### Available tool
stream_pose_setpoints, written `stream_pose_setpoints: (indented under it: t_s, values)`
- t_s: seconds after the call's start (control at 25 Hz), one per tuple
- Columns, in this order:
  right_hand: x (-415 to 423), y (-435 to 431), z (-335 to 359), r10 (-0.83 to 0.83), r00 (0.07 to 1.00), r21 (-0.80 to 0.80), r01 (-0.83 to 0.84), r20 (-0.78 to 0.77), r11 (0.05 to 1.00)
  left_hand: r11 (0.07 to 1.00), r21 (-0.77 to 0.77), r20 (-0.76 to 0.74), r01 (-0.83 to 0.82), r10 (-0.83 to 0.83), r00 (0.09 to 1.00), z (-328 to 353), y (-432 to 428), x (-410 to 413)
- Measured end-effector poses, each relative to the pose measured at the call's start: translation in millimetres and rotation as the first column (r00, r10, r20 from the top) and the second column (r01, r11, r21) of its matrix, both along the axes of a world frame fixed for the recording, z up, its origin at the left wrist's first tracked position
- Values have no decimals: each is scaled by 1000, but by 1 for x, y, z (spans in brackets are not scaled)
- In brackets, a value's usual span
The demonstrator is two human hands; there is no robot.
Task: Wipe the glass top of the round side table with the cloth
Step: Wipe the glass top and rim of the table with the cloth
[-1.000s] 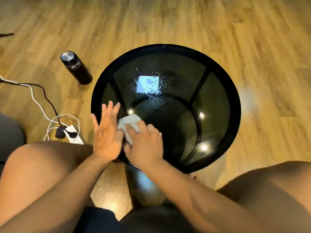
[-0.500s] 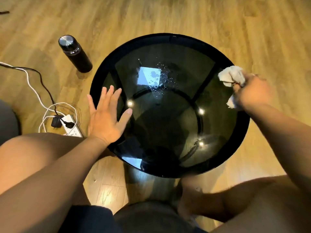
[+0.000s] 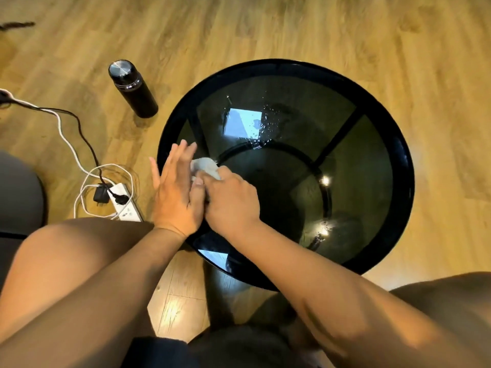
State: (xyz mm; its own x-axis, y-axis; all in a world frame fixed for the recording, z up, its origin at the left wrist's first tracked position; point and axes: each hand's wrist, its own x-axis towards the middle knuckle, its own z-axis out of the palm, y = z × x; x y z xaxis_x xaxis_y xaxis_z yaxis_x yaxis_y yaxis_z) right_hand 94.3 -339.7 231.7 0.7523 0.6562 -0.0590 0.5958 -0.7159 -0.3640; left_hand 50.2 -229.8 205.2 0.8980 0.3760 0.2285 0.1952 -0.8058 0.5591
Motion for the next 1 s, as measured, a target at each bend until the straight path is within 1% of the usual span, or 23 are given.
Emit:
stream_pose_setpoints:
  t_s: [0.04, 0.08, 0.12, 0.16, 0.2, 0.24, 0.28, 0.32, 0.36, 0.4, 0.48, 0.56, 0.64, 0.68, 0.72, 0.76, 0.8, 0.84, 0.88, 0.92, 0.96, 1.0]
  values:
    - [12, -13, -1, 31, 999, -45, -30, 37, 999, 999, 41, -22, 20, -19, 1000, 0, -1, 0]
    - [27, -28, -2, 20, 996, -71, -14, 85, 997, 997, 75, -44, 32, -29, 999, 0, -2, -1]
    - [48, -47, -5, -64, 990, -76, 73, 125, 994, 995, 94, -59, 33, -28, 998, -1, -2, 0]
    - [75, -70, -9, -190, 967, -77, 205, 171, 976, 995, 94, -63, 26, -21, 998, -2, -1, 1]
    - [107, -99, -12, -326, 917, -100, 355, 228, 929, 996, 85, -59, 17, -12, 998, -3, 0, 1]
    - [140, -132, -11, -454, 850, -126, 498, 267, 858, 997, 72, -54, 9, -5, 999, -4, 1, 2]
    - [171, -168, -9, -553, 789, -155, 601, 266, 784, 998, 60, -48, 4, -1, 999, -4, 2, 2]
    - [194, -198, -3, -620, 743, -181, 666, 253, 724, 999, 50, -42, 2, 0, 999, -4, 2, 2]
    - [211, -219, 1, -662, 709, -196, 704, 243, 683, 999, 41, -38, 3, -2, 999, -4, 1, 2]
    - [218, -227, 2, -682, 693, -196, 721, 235, 665, 1000, 29, -36, 4, -3, 999, -3, 0, 3]
    - [216, -212, -4, -687, 690, -152, 722, 227, 675, 1000, 7, -25, 2, -2, 1000, -4, 2, 2]
    - [206, -185, -6, -698, 672, -75, 731, 245, 678, 1000, -3, -15, 2, -2, 1000, -5, 2, 3]
    - [182, -149, 1, -679, 692, -94, 714, 245, 694, 1000, -14, -17, 7, -8, 1000, -5, 2, 3]
    - [163, -124, 2, -647, 725, -109, 682, 237, 724, 1000, -24, -12, 10, -10, 1000, -3, 1, 4]
    - [137, -89, 5, -590, 782, -100, 615, 199, 782, 999, -43, -3, 13, -13, 1000, -3, 2, 4]
    - [107, -52, 5, -497, 856, -65, 509, 144, 858, 997, -72, 16, 12, -11, 1000, -2, 1, 3]
    - [76, -16, 7, -368, 924, -33, 373, 108, 927, 993, -116, 47, 0, 6, 999, -3, -1, 2]
    - [49, 14, 7, -241, 968, -33, 244, 69, 969, 982, -184, 81, -42, 57, 995, -3, -2, 1]
    - [33, 33, 6, -145, 989, -43, 146, 29, 988, 957, -268, 106, -109, 142, 984, -2, -1, 1]
    - [26, 40, 5, -83, 996, -48, 84, 9, 995, 927, -332, 114, -173, 222, 968, -1, 1, 1]
    - [31, 35, 3, -59, 998, -58, 59, -5, 997, 918, -339, 110, -207, 258, 960, 1, 6, 3]
    - [41, 21, 0, -63, 998, -53, 63, 0, 997, 940, -279, 90, -197, 230, 969, 3, 12, 7]
